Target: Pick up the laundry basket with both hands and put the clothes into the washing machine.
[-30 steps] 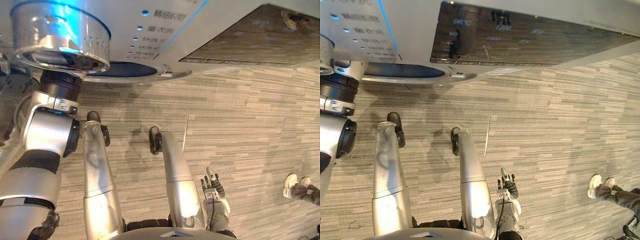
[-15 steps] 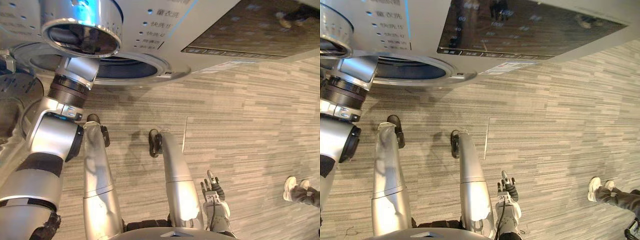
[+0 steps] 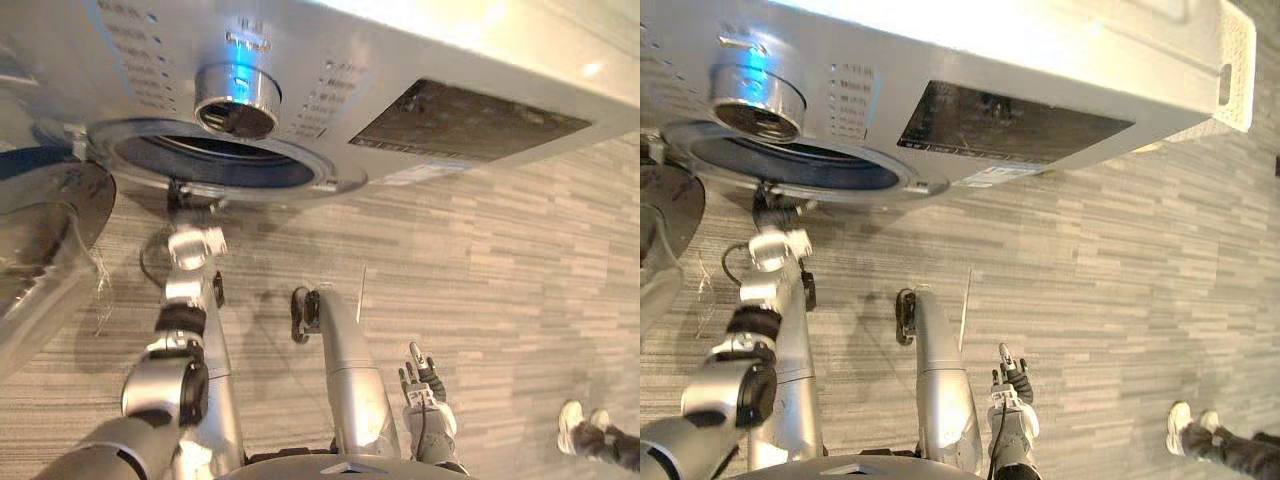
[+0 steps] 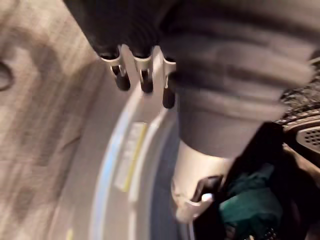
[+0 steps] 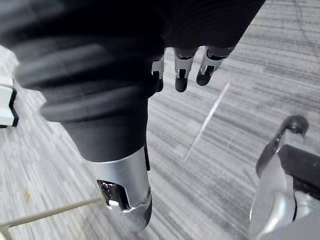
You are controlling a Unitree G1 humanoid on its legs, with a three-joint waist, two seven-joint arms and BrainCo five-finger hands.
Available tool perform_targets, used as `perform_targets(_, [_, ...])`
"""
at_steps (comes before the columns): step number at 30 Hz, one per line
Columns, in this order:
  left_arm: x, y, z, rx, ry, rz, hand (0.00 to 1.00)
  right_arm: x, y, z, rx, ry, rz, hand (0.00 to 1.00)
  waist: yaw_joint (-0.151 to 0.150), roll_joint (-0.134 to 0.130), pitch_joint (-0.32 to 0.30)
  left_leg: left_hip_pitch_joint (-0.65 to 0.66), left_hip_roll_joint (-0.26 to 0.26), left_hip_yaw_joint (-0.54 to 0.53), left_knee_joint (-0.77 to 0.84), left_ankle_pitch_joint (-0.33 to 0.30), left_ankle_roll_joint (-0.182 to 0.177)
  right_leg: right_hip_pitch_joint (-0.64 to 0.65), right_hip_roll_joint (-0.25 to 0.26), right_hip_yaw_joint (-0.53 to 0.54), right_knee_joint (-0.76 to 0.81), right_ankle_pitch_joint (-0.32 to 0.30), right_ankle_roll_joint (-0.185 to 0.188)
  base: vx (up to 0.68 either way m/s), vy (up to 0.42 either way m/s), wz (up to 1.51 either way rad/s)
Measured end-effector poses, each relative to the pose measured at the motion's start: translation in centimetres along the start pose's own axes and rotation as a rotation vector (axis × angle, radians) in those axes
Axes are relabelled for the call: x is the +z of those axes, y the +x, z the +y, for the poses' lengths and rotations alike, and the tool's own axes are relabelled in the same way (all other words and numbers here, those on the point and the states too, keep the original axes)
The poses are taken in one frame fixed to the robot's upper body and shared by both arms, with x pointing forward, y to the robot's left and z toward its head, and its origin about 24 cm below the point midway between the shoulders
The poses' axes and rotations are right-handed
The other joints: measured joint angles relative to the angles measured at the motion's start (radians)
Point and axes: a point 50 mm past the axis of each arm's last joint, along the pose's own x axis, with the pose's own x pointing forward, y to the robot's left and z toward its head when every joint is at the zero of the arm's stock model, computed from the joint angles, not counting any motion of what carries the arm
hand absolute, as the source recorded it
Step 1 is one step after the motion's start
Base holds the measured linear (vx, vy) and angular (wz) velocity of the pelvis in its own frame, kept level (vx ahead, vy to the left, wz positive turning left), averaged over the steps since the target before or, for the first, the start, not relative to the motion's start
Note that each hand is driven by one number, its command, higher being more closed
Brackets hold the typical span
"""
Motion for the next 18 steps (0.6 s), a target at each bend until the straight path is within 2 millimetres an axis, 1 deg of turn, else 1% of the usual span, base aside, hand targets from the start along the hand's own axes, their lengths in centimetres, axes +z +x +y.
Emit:
perform_targets(1, [-2.5,-1.0,0.7,0.019,0.001,0.071,0.00,0.0,0.0,0.0,-0.002,0.000,-0.001,0.00,0.002,0.001,-0.011,0.028,-0.001,0.003,-0.022,0.003,-0.005,0.024,-0.004,-0.002,-0.014,0.000,-0.004,0.04,-0.064,0.16])
perform_targets(2, [-3.6,-1.5,1.1,0.027,0.006,0.103,0.00,0.0,0.0,0.0,-0.002,0.000,-0.002,0.00,0.005,0.004,-0.015,0.040,-0.002,0.005,-0.033,0.005,-0.005,0.035,-0.005,-0.004,-0.022,0.000,-0.006,0.04,-0.063,0.22])
perform_targets(3, [-4.6,-2.2,1.5,0.033,0.008,0.122,0.00,0.0,0.0,0.0,-0.007,-0.001,-0.004,0.00,0.008,0.010,-0.020,0.065,-0.008,0.009,-0.064,0.016,-0.005,0.055,-0.014,-0.009,-0.039,0.003,-0.010,0.05,-0.077,0.19])
perform_targets(4, [-5.4,-2.5,1.9,0.044,0.007,0.145,0.00,-0.1,0.0,0.1,-0.009,-0.007,0.001,0.00,0.018,0.011,-0.020,0.100,-0.009,0.021,-0.092,0.024,-0.007,0.079,-0.019,-0.005,-0.056,0.006,-0.015,0.05,-0.073,0.18])
perform_targets(5, [-5.8,-2.7,2.2,0.056,0.006,0.156,0.00,-0.2,0.0,0.1,-0.007,-0.010,0.005,0.00,0.022,0.015,-0.023,0.115,-0.010,0.024,-0.106,0.029,-0.008,0.091,-0.021,-0.004,-0.065,0.007,-0.017,0.06,-0.059,0.14])
perform_targets(6, [-7.0,-3.2,3.2,0.079,0.006,0.187,0.00,-0.3,0.0,0.0,-0.016,-0.010,0.007,0.00,0.024,0.029,-0.029,0.155,-0.013,0.030,-0.141,0.038,-0.011,0.127,-0.028,-0.007,-0.094,0.013,-0.020,0.05,-0.027,0.13])
perform_targets(7, [-7.5,-3.5,3.5,0.085,0.009,0.200,0.00,-0.3,0.0,0.0,-0.018,-0.011,0.008,0.00,0.025,0.034,-0.031,0.176,-0.014,0.033,-0.159,0.043,-0.011,0.147,-0.031,-0.008,-0.109,0.016,-0.021,0.07,-0.030,0.15])
perform_targets(8, [-8.3,-3.9,4.1,0.099,0.015,0.226,0.00,-0.4,-0.1,-0.1,-0.022,-0.013,0.012,0.00,0.029,0.042,-0.035,0.208,-0.015,0.039,-0.186,0.054,-0.020,0.176,-0.034,-0.008,-0.134,0.026,-0.020,0.09,-0.026,0.08])
perform_targets(10, [-10.8,-5.3,5.5,0.110,0.045,0.312,0.00,-1.4,-0.2,-0.6,-0.048,-0.043,0.052,0.00,0.041,0.062,-0.047,0.314,-0.023,0.059,-0.288,0.084,-0.020,0.270,-0.046,-0.009,-0.225,0.055,-0.019,0.11,-0.016,0.13])
perform_targets(11, [-11.5,-5.8,5.8,0.107,0.053,0.336,0.00,-1.4,-0.2,-0.7,-0.054,-0.050,0.055,0.00,0.040,0.068,-0.051,0.343,-0.028,0.064,-0.319,0.093,-0.019,0.297,-0.052,-0.010,-0.252,0.062,-0.018,0.11,0.005,0.22])
perform_targets(12, [-12.9,-6.7,6.4,0.100,0.074,0.387,0.00,-1.5,-0.2,-1.2,-0.071,-0.061,0.064,0.00,0.042,0.079,-0.065,0.406,-0.035,0.075,-0.382,0.113,-0.017,0.356,-0.063,-0.014,-0.310,0.081,-0.016,0.09,0.012,0.18])
perform_targets(13, [-13.5,-7.3,6.6,0.090,0.091,0.411,0.00,-1.5,-0.3,-1.5,-0.081,-0.064,0.071,0.00,0.044,0.085,-0.075,0.436,-0.038,0.080,-0.413,0.122,-0.016,0.383,-0.067,-0.016,-0.340,0.090,-0.015,0.14,0.021,0.22])
perform_targets(14, [-15.2,-8.8,7.1,0.064,0.126,0.477,0.00,-1.6,-0.4,-2.3,-0.108,-0.081,0.084,0.00,0.045,0.103,-0.106,0.510,-0.047,0.086,-0.496,0.150,-0.014,0.461,-0.077,-0.027,-0.424,0.118,-0.012,0.12,0.023,0.21])
perform_targets(15, [-15.8,-9.4,7.2,0.048,0.140,0.499,0.00,-1.7,-0.4,-2.6,-0.117,-0.101,0.093,0.00,0.045,0.108,-0.117,0.543,-0.054,0.087,-0.535,0.165,-0.013,0.494,-0.084,-0.034,-0.458,0.128,-0.010,0.15,0.020,0.32])
perform_targets(16, [-16.9,-10.5,7.3,0.013,0.157,0.542,0.00,-2.0,-0.6,-3.3,-0.138,-0.135,0.111,0.00,0.047,0.113,-0.147,0.605,-0.067,0.091,-0.617,0.197,-0.011,0.551,-0.098,-0.046,-0.523,0.148,-0.009,0.12,-0.001,0.42])
perform_targets(18, [-18.3,-12.3,7.0,-0.052,0.159,0.604,0.00,-2.4,-1.0,-4.4,-0.173,-0.191,0.148,0.00,0.044,0.135,-0.212,0.703,-0.077,0.095,-0.754,0.248,-0.002,0.660,-0.119,-0.094,-0.642,0.187,-0.007,0.11,-0.012,0.52])
